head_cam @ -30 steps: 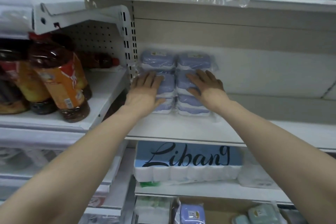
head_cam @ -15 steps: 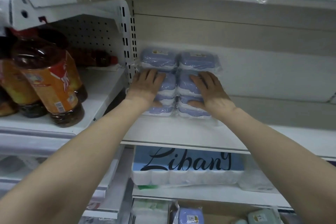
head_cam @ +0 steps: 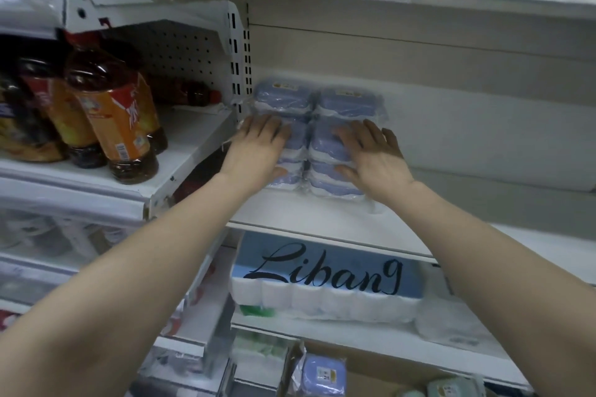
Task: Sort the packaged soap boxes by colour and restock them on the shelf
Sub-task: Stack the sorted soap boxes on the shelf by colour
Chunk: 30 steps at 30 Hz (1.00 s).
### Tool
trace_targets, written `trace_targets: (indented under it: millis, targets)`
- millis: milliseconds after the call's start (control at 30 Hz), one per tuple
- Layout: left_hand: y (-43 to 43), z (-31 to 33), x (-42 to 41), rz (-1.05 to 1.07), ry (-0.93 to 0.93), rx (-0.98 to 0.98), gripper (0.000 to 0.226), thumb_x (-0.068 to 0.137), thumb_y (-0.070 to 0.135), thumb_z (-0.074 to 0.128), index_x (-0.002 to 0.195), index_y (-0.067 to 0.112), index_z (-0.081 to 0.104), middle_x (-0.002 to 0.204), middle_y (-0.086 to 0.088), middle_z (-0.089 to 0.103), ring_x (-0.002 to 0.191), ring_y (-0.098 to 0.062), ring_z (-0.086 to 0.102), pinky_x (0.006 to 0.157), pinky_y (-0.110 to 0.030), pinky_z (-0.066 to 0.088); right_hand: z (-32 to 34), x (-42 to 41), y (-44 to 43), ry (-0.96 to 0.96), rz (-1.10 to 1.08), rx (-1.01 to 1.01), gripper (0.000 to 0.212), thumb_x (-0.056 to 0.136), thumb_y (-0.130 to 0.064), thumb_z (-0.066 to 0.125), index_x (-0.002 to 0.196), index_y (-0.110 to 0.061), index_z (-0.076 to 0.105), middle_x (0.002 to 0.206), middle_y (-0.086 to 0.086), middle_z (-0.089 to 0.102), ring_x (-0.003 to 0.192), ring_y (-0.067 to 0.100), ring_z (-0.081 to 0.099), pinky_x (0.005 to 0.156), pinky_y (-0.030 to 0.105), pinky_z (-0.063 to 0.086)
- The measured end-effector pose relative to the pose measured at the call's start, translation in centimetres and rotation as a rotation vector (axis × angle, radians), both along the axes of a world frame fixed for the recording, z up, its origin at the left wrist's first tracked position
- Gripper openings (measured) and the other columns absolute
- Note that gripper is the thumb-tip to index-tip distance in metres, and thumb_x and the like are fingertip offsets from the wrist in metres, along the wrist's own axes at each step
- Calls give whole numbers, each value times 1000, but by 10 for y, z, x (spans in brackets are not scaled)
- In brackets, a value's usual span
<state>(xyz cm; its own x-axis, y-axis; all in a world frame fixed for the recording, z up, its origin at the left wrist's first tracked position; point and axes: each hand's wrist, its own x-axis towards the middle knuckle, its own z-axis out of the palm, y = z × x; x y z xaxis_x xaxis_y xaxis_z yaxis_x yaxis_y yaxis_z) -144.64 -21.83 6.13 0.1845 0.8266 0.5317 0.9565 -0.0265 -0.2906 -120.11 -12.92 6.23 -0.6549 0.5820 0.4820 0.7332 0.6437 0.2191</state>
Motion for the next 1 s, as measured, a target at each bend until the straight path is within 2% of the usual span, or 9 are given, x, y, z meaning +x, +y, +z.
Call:
trace_targets:
  millis: [133, 267, 433, 567, 767, 867, 1000]
  targets:
    - [-36, -8, 29, -5, -62, 13, 72, 76, 41, 73, 132, 5, 47, 128, -19, 53, 122, -39, 47, 109, -51, 32, -1, 27, -26, 7, 67, 85, 63, 90, -48, 48, 143, -16, 44, 134, 15, 53, 125, 39, 47, 101, 50, 37]
    - [-73, -22, 65, 22, -91, -7, 69, 78, 41, 72, 133, 6, 49, 130, -16, 53, 122, -36, 46, 110, -48, 31, -12, 63, -55, -31, 119, 116, 63, 92, -45, 52, 144, -11, 42, 134, 19, 51, 124, 39, 47, 101, 49, 37]
    - [-120, -60, 110, 12, -196, -13, 60, 81, 35, 71, 128, 4, 53, 120, -18, 57, 112, -39, 52, 101, -49, 40, -54, 111, -96, -15, 206, 42, 58, 96, -43, 47, 141, -7, 44, 134, 20, 52, 123, 39, 47, 102, 49, 37]
    - [-159, -124, 145, 35, -311, -49, 53, 85, 36, 62, 129, 7, 54, 123, -15, 56, 116, -35, 51, 102, -44, 41, -114, 151, -129, 9, 282, -44, 57, 95, -38, 53, 141, -4, 44, 133, 19, 51, 123, 37, 47, 100, 49, 37]
    - [-214, -264, 190, 64, -457, -282, 46, 82, 32, 63, 122, 9, 61, 117, -12, 60, 110, -32, 54, 91, -39, 45, -237, 204, -171, -55, 278, -254, 54, 98, -38, 48, 140, -4, 47, 132, 20, 52, 121, 39, 49, 100, 48, 38]
    - [-231, -324, 201, 69, -480, -440, 56, 71, 27, 77, 122, 10, 61, 114, -11, 61, 106, -31, 55, 85, -36, 48, -296, 222, -189, -110, 226, -396, 55, 97, -40, 40, 138, -4, 50, 128, 19, 55, 117, 37, 52, 99, 48, 41]
    - [-228, -386, 205, 74, -478, -661, 70, 61, 26, 86, 123, 6, 60, 124, -17, 59, 117, -36, 55, 92, -43, 51, -367, 237, -205, -211, 112, -559, 58, 92, -41, 40, 138, -6, 48, 126, 16, 55, 111, 34, 52, 95, 46, 44]
